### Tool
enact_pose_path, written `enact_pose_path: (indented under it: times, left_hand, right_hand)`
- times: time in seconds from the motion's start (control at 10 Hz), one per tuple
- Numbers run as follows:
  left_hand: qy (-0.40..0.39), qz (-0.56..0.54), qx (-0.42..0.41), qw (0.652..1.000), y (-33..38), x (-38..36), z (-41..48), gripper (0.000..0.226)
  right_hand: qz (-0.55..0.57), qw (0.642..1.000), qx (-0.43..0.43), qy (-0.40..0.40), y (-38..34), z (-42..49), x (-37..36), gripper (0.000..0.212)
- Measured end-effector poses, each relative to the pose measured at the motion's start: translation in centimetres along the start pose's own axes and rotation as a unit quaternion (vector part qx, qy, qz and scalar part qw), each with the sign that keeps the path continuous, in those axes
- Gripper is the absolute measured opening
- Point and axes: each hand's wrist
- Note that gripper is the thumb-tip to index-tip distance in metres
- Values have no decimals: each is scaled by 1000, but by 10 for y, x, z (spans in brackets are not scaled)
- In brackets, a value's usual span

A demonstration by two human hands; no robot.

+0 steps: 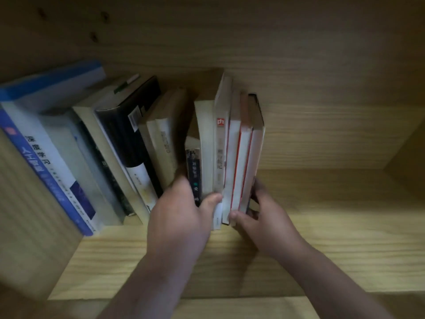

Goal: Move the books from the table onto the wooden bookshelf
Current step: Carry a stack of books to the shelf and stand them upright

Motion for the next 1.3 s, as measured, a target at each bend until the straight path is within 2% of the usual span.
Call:
enact_pose_path:
  times: [0.1, 0.2, 0.3, 0.4, 0.5, 0.6, 0.7, 0.9, 1.0, 1.1, 1.2, 1.3]
  left_hand:
    - [4, 114, -24, 993, -4, 5, -2, 48]
    - [-95, 107, 2, 990, -16, 15, 1, 36]
    - [-103, 121, 16, 987, -18, 24, 14, 40]
    - [-80, 56, 67, 993, -18, 19, 21, 49]
    - [-43, 30, 54, 997, -28, 6, 15, 56]
    - [-67, -51, 22, 996, -45, -4, 7, 38]
    - [-71, -12, 13, 997, -56, -7, 5, 18]
    - [-37, -60, 97, 993, -54, -26, 14, 47]
    - [-34, -105, 129, 985, -56, -32, 19, 50]
    - [-18, -113, 128, 985, -60, -36, 18, 51]
    - [-12, -95, 90, 991, -63, -38, 13, 49]
    - [-23, -116, 60, 991, -66, -35, 7, 42]
  right_hand:
    - [-33, 999, -3, -7, -1, 13, 3, 79]
    - [-61, 998, -2, -21, -4, 17, 4, 78]
    - [-69, 997, -6, -18, -3, 21, 3, 73]
    - [-73, 997, -6, -13, -4, 24, 0, 69]
    - [-81, 997, -1, 9, -1, 26, -5, 61]
    - [-64, 997, 4, 45, 3, 28, -7, 62]
    - [-77, 995, 17, 56, 5, 29, -7, 61]
    - [-89, 994, 11, 63, 6, 30, -8, 62]
    - [-86, 994, -3, 73, 1, 32, -7, 60]
    - [-76, 994, -20, 74, -2, 33, -6, 67]
    - [-72, 995, -28, 60, -6, 30, -5, 66]
    - [-48, 996, -27, 67, -14, 27, -5, 53]
Point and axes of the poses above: each hand's wrist, its own z-axis towards the middle knuckle, its own x-axis out of the back of the hand, y = z × x, and after that the axes turned 11 degrees about -y, right-handed
